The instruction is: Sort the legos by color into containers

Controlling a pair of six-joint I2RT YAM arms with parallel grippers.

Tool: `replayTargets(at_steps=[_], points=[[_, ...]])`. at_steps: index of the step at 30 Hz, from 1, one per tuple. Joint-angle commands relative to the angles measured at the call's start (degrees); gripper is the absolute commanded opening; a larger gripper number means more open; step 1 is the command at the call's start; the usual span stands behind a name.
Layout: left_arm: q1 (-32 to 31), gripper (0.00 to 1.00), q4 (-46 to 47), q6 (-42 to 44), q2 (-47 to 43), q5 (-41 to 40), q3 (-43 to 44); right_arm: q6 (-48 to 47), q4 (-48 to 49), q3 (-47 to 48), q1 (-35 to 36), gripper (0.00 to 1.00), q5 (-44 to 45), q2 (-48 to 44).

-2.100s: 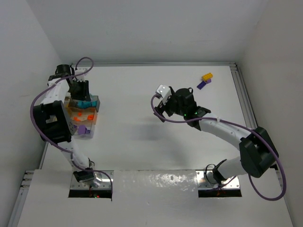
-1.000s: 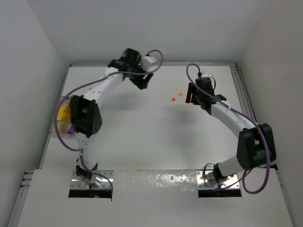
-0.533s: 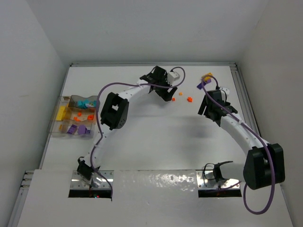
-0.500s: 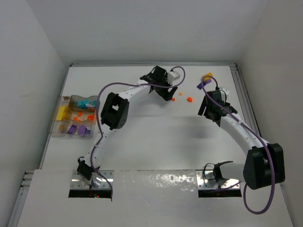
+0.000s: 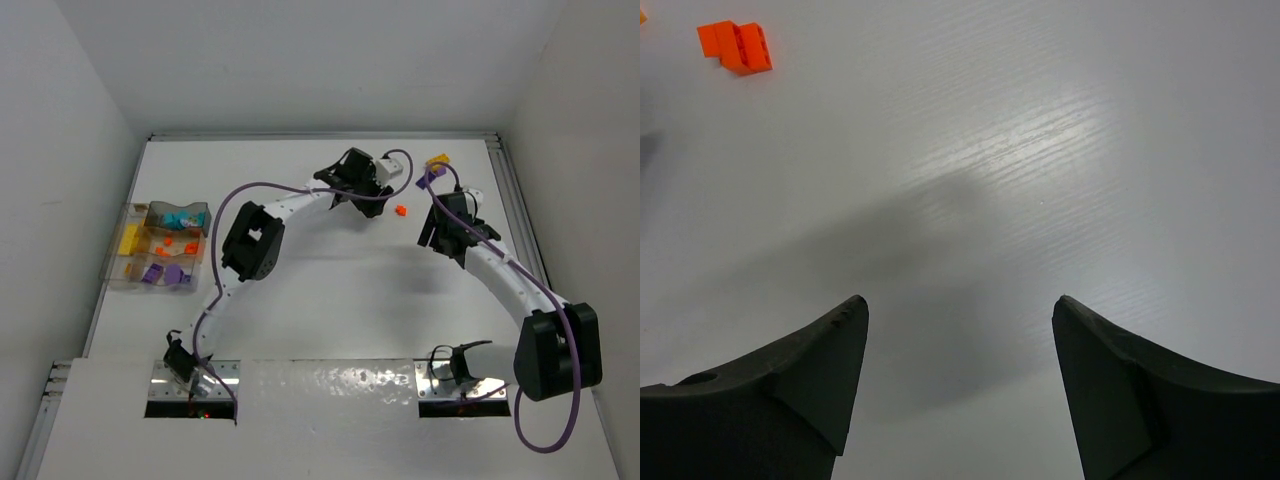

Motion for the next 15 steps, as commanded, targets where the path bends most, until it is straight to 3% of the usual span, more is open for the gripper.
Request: replayTargets(at_steps=[1,7,15], points=[[0.19,0.49,1.76,1.37,-0.54,-0.82,0.06,-0.22,0.91,0.64,0.14,0.73,-0.14,-0.42],[0.01,0.43,0.54,1.89,0.25,-3.19,-0.03,-0.21,1.35,0.64,0.14,0.72,-0.06,0.02],[-0.17,0.43,-1.84,3.56,0.69,-2.32,-0.73,-1.09,1.44,1.52,0.14,0.71,0.12,0.64]])
